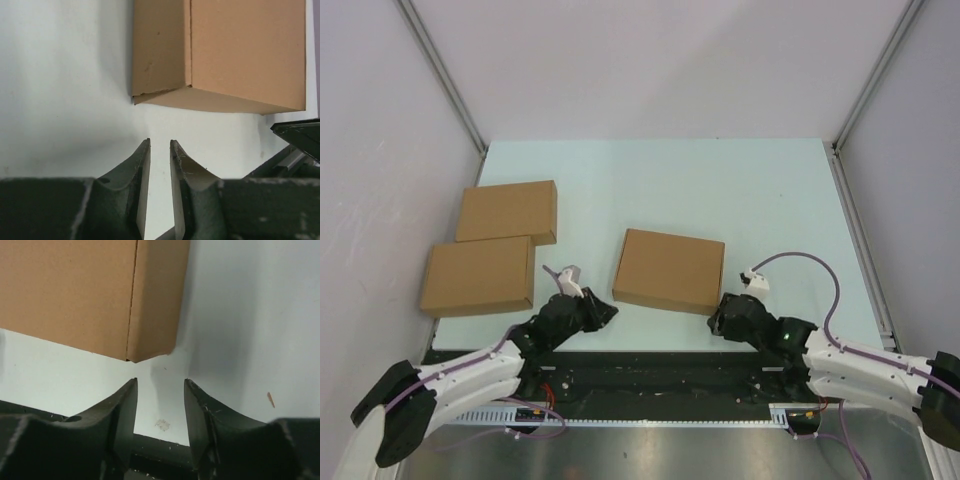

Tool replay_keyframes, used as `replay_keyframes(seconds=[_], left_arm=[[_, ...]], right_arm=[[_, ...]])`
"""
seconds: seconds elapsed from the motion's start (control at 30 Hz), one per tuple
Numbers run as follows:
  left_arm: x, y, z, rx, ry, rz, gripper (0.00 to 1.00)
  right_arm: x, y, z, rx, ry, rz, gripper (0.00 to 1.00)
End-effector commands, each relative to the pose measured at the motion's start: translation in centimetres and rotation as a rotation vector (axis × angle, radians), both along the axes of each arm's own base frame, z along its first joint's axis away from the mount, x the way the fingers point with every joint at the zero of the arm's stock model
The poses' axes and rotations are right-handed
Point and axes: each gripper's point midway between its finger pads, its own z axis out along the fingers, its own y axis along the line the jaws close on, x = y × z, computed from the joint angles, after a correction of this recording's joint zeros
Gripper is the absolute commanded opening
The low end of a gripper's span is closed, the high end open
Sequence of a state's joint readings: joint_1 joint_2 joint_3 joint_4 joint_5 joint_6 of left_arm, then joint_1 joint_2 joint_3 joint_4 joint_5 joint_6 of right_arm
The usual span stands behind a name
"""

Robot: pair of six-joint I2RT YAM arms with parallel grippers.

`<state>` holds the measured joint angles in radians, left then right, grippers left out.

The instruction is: Fold the paper box

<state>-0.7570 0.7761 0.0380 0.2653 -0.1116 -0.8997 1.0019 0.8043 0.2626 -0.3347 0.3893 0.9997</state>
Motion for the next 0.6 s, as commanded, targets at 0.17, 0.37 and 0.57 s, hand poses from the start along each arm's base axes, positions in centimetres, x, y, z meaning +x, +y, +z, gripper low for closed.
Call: replay_keyframes(seconds=[0.17, 0.37, 0.57], left_arm=[[2.1, -2.1, 0.3, 0.06, 0.022, -0.021, 0.28], [5.9, -3.7, 1.9, 0.062, -0.014, 0.006, 0.28], [10.1, -3.9, 3.3, 0.033, -0.028, 0.053, 0.28]], right_arm=[[2.7, -1.4, -1.5, -0.018, 0.099, -0.032, 0.5], [8.3, -2.0, 1.3, 0.034, 0.004, -0.083, 0.51], [11.5, -1.6, 1.0, 0.018, 0.003, -0.066, 0.5]])
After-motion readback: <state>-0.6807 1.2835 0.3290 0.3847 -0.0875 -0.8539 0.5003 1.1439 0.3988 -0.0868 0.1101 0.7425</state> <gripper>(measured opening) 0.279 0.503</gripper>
